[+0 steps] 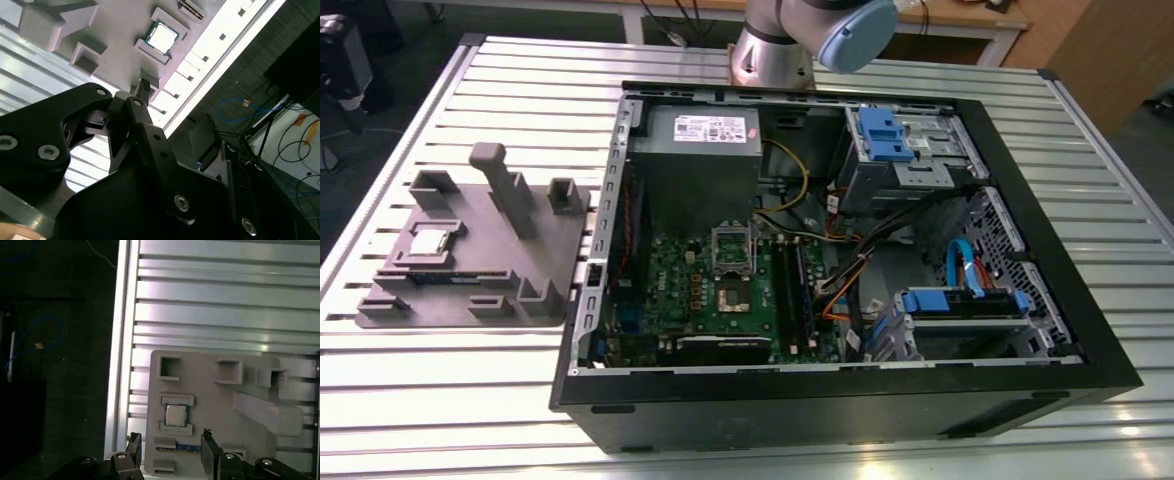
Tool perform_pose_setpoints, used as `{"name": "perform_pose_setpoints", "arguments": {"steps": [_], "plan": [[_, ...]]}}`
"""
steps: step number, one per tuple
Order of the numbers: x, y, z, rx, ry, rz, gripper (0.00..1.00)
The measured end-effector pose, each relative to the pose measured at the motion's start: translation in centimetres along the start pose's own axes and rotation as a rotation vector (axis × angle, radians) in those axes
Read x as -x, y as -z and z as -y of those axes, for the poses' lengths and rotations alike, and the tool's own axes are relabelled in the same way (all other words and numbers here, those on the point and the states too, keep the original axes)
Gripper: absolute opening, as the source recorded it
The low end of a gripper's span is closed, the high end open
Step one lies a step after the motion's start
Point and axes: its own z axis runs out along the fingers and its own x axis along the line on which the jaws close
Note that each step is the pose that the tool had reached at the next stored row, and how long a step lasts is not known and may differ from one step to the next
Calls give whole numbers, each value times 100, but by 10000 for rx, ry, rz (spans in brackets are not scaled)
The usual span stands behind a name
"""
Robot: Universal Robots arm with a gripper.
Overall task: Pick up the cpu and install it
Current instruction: 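Pick up the cpu and move it towards the insertion slot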
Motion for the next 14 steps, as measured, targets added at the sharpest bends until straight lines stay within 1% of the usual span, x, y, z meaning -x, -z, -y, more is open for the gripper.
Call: {"name": "perform_pose_setpoints", "arguments": {"steps": [2,3,6,8,14], "plan": [[1,-31,1,-9,303,-10,59],[1,-43,2,-10,335,-6,59],[2,-88,6,-12,358,4,59],[2,-105,7,-11,359,5,59],[3,-117,7,-8,359,4,59]]}}
